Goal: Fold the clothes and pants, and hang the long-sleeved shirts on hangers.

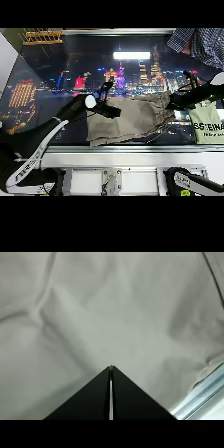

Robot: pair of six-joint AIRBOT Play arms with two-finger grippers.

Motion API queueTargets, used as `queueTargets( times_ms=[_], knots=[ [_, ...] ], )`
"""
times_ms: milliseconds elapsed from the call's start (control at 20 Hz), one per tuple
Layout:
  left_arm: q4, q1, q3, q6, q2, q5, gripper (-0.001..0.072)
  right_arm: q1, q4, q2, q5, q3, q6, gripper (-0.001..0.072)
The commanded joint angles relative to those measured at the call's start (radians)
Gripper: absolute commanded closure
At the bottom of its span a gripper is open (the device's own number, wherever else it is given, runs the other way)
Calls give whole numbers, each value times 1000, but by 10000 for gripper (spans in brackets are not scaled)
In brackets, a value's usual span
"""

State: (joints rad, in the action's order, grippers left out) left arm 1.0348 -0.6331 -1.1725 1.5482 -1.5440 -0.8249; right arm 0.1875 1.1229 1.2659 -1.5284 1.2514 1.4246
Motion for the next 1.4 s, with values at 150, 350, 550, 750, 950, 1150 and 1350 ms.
queueTargets(
  times_ms=[150, 350, 550, 750, 950, 1150, 1350],
  knots=[
    [-43, -163, -235, 5, -291, 21, 701, -217, 82, -74, -103, 157, 127, 690],
    [-43, -195, -285, 26, -353, 23, 702, -324, 82, -74, -102, 193, 136, 690],
    [-41, -178, -285, 39, -337, 21, 702, -360, 84, -74, -100, 195, 136, 690],
    [0, -107, -284, 38, -233, -6, 702, -362, 89, -74, -99, 195, 135, 691],
    [109, -3, -284, 39, -104, -88, 701, -375, 87, -74, -92, 195, 135, 690],
    [168, 145, -284, 39, 29, -123, 702, -460, 85, -67, -51, 195, 136, 690],
    [178, 296, -284, 38, 139, -156, 702, -623, 85, -31, 19, 195, 177, 690]
  ],
)
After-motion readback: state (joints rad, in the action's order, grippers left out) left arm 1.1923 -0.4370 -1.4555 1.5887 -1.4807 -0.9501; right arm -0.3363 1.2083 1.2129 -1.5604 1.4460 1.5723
